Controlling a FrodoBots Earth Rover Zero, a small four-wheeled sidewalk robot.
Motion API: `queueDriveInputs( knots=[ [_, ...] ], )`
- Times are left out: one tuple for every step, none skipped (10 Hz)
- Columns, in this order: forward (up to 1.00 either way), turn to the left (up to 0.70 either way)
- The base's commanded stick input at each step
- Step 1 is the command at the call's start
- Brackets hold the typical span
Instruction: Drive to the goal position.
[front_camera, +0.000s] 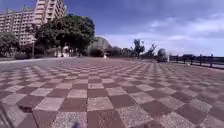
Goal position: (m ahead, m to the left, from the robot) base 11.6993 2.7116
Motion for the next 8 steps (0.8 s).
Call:
queueDriveInputs(
  knots=[
    [0.70, 0.00],
    [0.70, 0.00],
    [0.70, 0.00],
    [0.70, 0.00],
    [0.70, 0.00],
    [0.70, 0.00],
    [0.70, 0.00],
    [0.70, 0.00]
  ],
)
